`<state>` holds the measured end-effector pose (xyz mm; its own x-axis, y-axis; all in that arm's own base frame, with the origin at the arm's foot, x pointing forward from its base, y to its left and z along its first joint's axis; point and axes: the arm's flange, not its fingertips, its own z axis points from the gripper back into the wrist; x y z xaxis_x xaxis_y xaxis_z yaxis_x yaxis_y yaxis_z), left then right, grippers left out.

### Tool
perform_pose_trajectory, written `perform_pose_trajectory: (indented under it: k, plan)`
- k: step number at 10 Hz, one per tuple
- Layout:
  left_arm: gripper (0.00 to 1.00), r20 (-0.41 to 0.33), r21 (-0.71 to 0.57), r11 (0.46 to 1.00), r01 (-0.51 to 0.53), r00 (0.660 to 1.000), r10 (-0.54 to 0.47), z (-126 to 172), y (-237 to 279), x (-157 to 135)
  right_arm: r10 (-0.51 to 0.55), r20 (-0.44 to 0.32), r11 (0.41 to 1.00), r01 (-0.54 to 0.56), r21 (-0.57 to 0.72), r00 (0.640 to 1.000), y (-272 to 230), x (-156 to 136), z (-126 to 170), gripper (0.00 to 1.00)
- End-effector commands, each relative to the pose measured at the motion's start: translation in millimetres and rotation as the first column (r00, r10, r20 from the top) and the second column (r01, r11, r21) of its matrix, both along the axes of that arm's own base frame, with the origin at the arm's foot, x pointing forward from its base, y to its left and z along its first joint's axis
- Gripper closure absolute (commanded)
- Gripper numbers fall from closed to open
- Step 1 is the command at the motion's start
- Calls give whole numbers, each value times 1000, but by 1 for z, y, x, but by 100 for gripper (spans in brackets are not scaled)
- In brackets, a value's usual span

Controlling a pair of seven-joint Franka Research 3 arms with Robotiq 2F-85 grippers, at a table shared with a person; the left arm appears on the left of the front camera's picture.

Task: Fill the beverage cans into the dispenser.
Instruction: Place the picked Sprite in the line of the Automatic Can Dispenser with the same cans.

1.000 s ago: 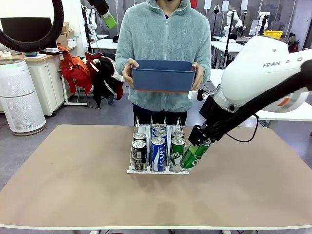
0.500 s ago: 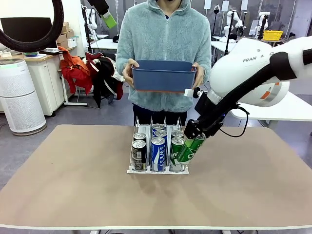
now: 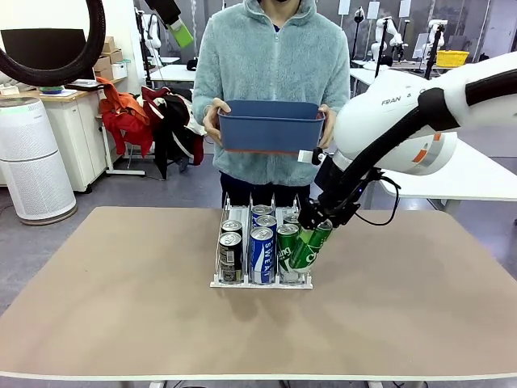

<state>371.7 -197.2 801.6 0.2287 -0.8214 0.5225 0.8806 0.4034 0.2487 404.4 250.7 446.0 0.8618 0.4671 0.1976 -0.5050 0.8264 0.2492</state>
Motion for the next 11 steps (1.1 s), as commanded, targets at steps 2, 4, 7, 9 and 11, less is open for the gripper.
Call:
perform_pose_trajectory:
  k: [2, 4, 7, 9, 11]
  plan:
    - [0, -4, 12, 1000, 0, 1000, 0, -2, 3, 0, -14, 66, 1000, 14, 2, 998, 15, 29, 3, 42]
    - [0, -4, 12, 1000, 0, 1000, 0, -2, 3, 0, -9, 59, 1000, 9, 1, 998, 24, 32, 0, 42]
    - [0, -4, 12, 1000, 0, 1000, 0, -2, 3, 0, -18, 110, 999, 21, -30, 994, 36, 39, -9, 42]
    - [0, -4, 12, 1000, 0, 1000, 0, -2, 3, 0, -19, 121, 997, 28, -68, 992, 37, 45, -11, 42]
    - [0, -4, 12, 1000, 0, 1000, 0, -2, 3, 0, -37, 134, 996, 48, -79, 990, 38, 55, -15, 42]
